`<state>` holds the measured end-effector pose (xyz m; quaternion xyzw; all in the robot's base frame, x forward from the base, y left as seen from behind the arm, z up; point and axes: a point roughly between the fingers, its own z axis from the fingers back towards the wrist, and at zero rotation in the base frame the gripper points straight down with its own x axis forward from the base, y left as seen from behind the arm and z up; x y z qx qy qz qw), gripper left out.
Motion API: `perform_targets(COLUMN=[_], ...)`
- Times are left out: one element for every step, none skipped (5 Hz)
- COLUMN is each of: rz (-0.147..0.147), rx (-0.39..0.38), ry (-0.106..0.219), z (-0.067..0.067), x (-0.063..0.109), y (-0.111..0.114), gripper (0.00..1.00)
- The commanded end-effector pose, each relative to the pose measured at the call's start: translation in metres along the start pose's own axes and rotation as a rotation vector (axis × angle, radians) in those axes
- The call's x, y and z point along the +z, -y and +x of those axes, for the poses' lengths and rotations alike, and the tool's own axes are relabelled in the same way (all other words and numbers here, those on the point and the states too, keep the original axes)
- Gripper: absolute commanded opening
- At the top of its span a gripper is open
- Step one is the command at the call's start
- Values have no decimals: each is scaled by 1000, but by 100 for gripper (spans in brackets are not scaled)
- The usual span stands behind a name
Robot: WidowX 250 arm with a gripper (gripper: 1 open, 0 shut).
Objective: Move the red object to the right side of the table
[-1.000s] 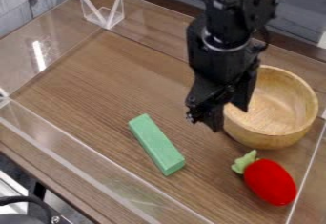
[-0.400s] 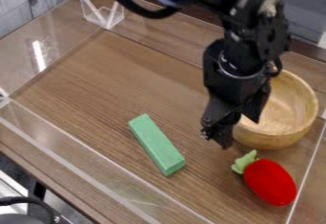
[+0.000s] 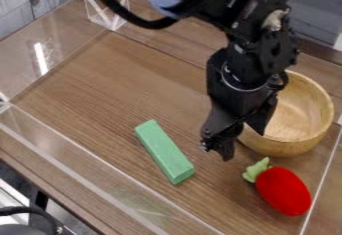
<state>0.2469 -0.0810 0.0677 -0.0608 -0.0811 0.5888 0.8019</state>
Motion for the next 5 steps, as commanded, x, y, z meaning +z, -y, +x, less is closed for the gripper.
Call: perform_targets(rz=[-58, -75, -80, -78, -84], rx=[-6, -62, -179, -253, -292], ry=[24, 40, 34, 40, 60], z=[11, 17, 7, -1, -6], x=[26, 38, 30, 21, 36], y=[9, 10, 11, 10, 6], gripper=[100, 100, 100, 100, 100])
